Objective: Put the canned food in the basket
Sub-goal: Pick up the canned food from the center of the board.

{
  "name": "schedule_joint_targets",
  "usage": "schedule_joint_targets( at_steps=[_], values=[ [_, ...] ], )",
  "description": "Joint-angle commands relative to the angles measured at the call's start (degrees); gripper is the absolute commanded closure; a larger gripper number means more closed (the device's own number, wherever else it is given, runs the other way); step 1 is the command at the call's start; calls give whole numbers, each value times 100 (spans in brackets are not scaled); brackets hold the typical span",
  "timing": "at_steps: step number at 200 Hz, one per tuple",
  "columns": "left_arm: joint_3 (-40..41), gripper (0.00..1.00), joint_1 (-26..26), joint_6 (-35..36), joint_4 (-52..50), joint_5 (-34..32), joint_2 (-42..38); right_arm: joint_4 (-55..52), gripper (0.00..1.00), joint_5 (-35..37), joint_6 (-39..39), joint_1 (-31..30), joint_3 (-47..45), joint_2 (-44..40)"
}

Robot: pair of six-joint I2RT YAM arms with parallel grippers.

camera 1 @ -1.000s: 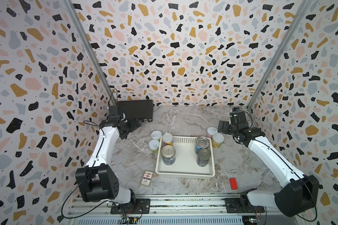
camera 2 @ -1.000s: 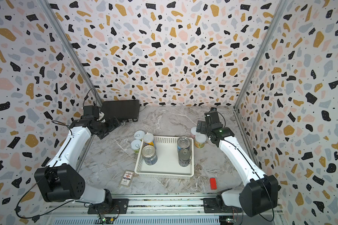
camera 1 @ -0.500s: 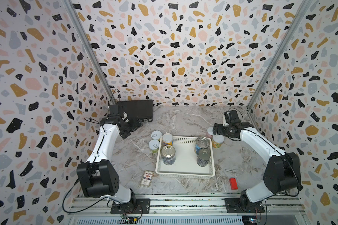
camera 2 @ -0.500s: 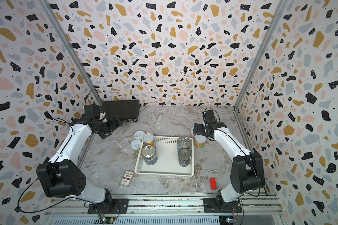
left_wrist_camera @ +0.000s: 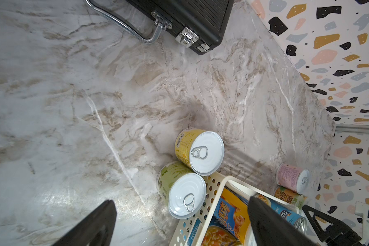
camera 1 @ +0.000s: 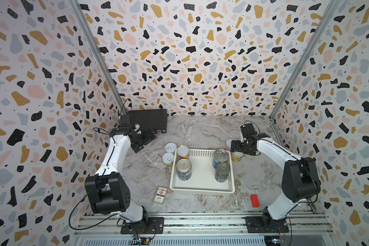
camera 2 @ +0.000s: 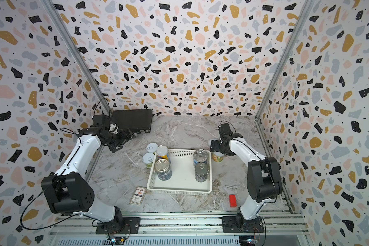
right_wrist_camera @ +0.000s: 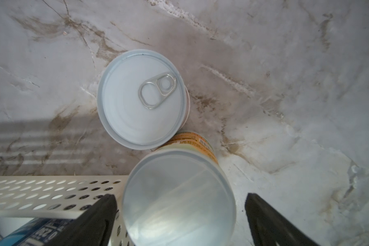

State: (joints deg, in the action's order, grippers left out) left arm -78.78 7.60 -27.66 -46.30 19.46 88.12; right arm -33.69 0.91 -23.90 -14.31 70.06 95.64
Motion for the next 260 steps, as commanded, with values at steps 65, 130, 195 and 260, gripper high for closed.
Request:
schedule_joint_targets(
  at_steps=[65,130,195,260],
  values=[
    [-189,0,-4,120,-83,40,12,-333,11,-80,114,7,416,314],
    [-204,0,-4,118,-95,49,17,-338,37,-117,109,7,410,300],
    [-206,0,-8,124,-96,141,32,-26,58,167,-17,7,8,-443],
    [-215,0,-4,125,-85,233,39,282,65,562,-85,6,-587,-1840]
  ],
)
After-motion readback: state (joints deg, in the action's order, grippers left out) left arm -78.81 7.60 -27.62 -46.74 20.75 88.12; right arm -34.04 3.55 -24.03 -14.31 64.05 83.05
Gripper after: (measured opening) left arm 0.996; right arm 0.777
